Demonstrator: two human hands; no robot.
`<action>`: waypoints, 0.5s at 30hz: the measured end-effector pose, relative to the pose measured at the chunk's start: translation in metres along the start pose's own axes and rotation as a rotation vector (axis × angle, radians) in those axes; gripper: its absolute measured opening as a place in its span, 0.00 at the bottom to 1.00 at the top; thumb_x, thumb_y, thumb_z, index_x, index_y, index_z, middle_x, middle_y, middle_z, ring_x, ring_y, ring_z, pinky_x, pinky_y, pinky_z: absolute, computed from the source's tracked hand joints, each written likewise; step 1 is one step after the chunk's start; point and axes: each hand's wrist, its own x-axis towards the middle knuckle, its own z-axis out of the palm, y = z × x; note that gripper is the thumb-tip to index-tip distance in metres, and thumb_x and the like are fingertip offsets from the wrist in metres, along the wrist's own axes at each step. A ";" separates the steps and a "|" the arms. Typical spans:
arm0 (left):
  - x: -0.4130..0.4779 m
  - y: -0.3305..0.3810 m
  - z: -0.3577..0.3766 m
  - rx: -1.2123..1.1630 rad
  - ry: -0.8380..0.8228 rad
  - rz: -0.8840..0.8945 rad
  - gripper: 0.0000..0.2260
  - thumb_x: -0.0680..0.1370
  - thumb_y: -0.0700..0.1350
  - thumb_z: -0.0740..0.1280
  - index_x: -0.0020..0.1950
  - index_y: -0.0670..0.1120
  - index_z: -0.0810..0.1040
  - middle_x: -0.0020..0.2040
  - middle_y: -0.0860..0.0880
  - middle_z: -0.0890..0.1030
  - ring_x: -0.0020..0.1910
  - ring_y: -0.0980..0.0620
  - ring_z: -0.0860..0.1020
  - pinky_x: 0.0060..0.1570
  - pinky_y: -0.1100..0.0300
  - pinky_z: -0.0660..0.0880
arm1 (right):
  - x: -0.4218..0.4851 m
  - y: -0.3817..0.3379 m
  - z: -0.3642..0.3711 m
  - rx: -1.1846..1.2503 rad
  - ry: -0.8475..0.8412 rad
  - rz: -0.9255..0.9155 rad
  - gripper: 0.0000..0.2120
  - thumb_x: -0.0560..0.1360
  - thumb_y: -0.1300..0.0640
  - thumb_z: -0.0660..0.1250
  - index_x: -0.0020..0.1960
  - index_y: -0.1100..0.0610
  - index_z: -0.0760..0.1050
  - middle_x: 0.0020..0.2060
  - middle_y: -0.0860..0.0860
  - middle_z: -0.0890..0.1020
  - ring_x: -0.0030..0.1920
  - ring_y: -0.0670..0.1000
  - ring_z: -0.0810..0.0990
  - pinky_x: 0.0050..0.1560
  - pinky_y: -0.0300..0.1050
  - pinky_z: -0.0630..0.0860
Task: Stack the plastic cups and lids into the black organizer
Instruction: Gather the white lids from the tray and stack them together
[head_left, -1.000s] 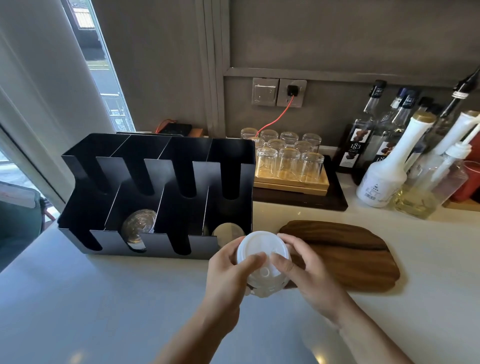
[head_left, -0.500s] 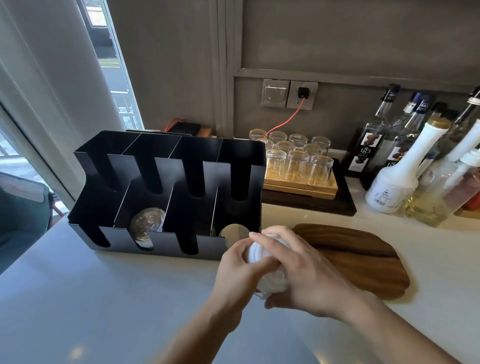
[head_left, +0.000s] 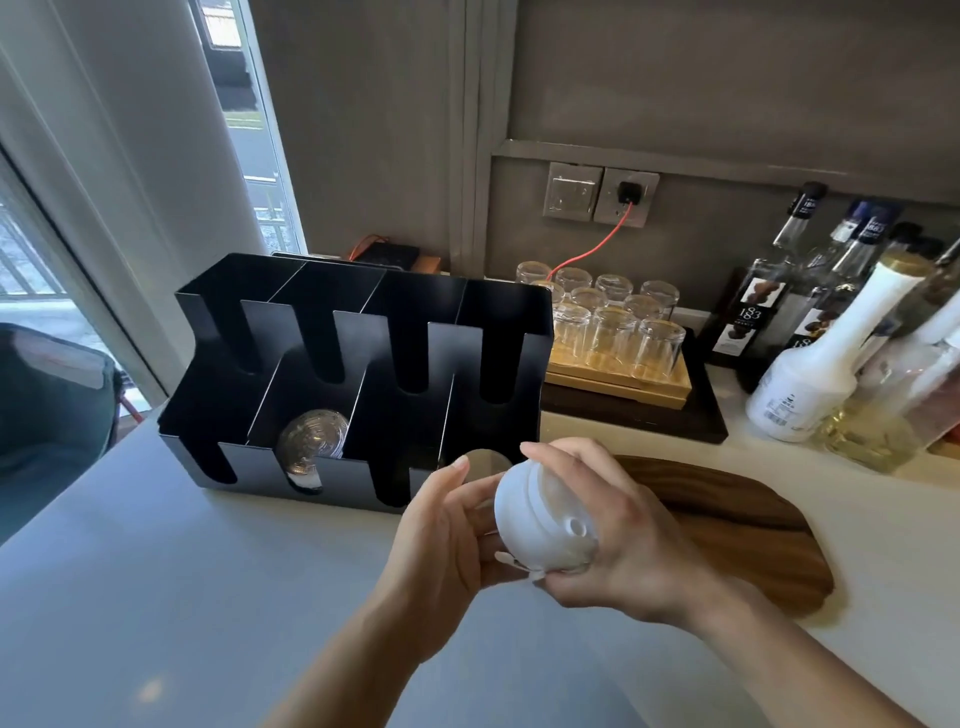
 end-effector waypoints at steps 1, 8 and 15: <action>0.000 -0.001 -0.002 -0.006 0.020 0.012 0.28 0.82 0.58 0.53 0.61 0.41 0.84 0.51 0.35 0.85 0.40 0.42 0.83 0.46 0.49 0.79 | 0.001 0.000 -0.001 0.015 0.011 0.001 0.47 0.61 0.47 0.78 0.74 0.39 0.59 0.64 0.36 0.64 0.61 0.43 0.70 0.51 0.40 0.76; -0.017 -0.017 -0.026 0.324 0.306 0.243 0.13 0.74 0.50 0.65 0.51 0.49 0.87 0.47 0.43 0.88 0.49 0.44 0.86 0.53 0.48 0.78 | 0.035 -0.005 -0.023 0.035 0.034 0.009 0.49 0.58 0.49 0.78 0.74 0.37 0.59 0.63 0.37 0.66 0.60 0.44 0.72 0.55 0.46 0.76; -0.021 -0.047 -0.154 1.531 0.523 0.487 0.12 0.73 0.51 0.64 0.50 0.51 0.84 0.47 0.55 0.82 0.46 0.50 0.82 0.44 0.54 0.77 | 0.085 -0.006 -0.021 -0.096 -0.041 -0.017 0.50 0.59 0.50 0.80 0.75 0.39 0.59 0.63 0.41 0.67 0.60 0.45 0.70 0.55 0.43 0.73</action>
